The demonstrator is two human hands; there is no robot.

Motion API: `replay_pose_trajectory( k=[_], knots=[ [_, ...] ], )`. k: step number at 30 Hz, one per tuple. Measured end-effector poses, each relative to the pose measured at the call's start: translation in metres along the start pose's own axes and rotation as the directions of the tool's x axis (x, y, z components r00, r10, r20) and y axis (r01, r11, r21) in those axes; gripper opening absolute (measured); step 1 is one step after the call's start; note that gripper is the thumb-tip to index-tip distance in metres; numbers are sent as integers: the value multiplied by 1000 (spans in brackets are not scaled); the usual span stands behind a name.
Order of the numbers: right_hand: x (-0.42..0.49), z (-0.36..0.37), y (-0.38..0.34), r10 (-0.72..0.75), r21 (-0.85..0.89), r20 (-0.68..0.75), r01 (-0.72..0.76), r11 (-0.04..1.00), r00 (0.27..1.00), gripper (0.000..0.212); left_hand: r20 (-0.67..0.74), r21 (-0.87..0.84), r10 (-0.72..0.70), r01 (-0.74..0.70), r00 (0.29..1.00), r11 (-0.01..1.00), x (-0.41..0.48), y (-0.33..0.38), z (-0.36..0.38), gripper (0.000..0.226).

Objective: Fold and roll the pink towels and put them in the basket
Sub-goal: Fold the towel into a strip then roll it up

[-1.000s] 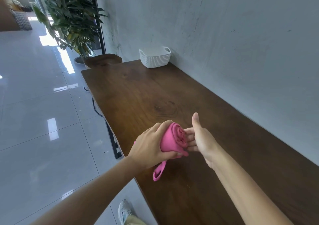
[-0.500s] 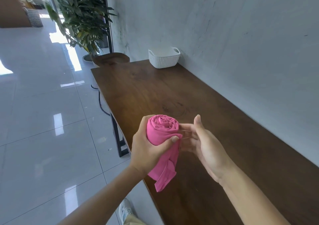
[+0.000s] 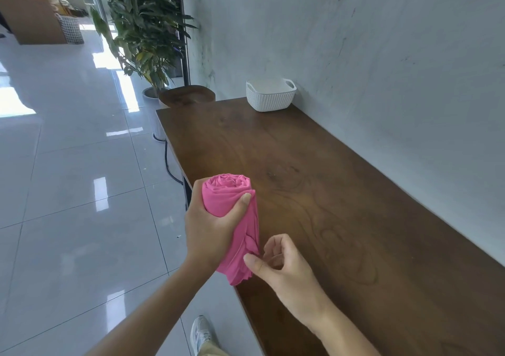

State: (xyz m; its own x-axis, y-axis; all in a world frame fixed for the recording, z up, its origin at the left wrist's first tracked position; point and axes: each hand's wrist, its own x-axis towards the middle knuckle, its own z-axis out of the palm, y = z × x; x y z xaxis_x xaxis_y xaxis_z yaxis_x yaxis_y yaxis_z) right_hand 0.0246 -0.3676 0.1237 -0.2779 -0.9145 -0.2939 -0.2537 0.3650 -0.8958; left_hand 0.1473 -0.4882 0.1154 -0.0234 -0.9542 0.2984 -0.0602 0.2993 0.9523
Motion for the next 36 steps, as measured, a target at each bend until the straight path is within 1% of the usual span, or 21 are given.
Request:
replay_pose_trajectory(
  k=[3,6,7,10,11,12,13,14,15,16,17,18,20,21,24,28,32,36],
  knots=[
    [3,9,-5,14,-36,-39,-16,999,999,40,-8,4,9,-9,1000,1000,4,3,0,56],
    [6,13,-6,-14,-28,-67,13,1000,998,22,-7,5,23,-22,1000,1000,8,4,-1,56],
    [7,13,-6,-25,-11,-86,24,1000,996,19,-12,-1,21,-21,1000,1000,9,4,-3,56],
    [7,10,-9,-21,71,-160,33,997,987,20,-28,-3,7,-7,1000,1000,14,0,-6,55],
    [8,8,-10,-1,125,-176,24,992,984,20,-33,0,3,-3,999,1000,16,-1,-7,53],
    [9,5,-13,39,217,-169,-1,976,985,20,-38,0,0,0,999,1000,17,-2,-9,51],
    [10,2,-15,88,347,-133,-36,937,987,21,-43,-4,-5,5,999,1000,19,-3,-11,49],
    [10,0,-18,131,504,-74,-77,861,989,24,-49,-11,-13,13,999,1000,20,-4,-13,49],
    [10,-2,-23,161,650,-3,-120,750,987,26,-55,-18,-24,23,998,1000,22,-6,-15,49],
    [10,-3,-26,171,758,62,-158,633,983,26,-61,-25,-35,34,998,999,24,-7,-16,49],
    [10,-4,-30,162,826,109,-181,534,981,25,-64,-34,-47,45,997,998,25,-9,-18,50],
    [12,-3,-33,143,871,131,-183,457,981,24,-65,-46,-61,58,996,997,26,-11,-20,51],
    [15,-1,-40,102,927,133,-161,339,986,20,-60,-74,-84,80,995,994,28,-14,-22,52],
    [18,1,-44,90,943,125,-147,300,988,19,-58,-82,-92,87,994,993,29,-15,-23,53],
    [28,8,-57,59,960,101,-113,257,993,24,-51,-105,-112,107,992,989,33,-19,-26,55],
    [50,18,-68,51,956,77,-89,279,996,31,-38,-89,-118,114,992,989,49,-24,-32,53],
    [79,24,-74,101,952,85,-111,285,991,34,-22,-74,-139,137,990,988,72,-31,-40,52],
    [113,32,-78,129,970,116,-141,200,985,36,-5,-33,-162,161,987,986,100,-41,-46,53]
  ],
)
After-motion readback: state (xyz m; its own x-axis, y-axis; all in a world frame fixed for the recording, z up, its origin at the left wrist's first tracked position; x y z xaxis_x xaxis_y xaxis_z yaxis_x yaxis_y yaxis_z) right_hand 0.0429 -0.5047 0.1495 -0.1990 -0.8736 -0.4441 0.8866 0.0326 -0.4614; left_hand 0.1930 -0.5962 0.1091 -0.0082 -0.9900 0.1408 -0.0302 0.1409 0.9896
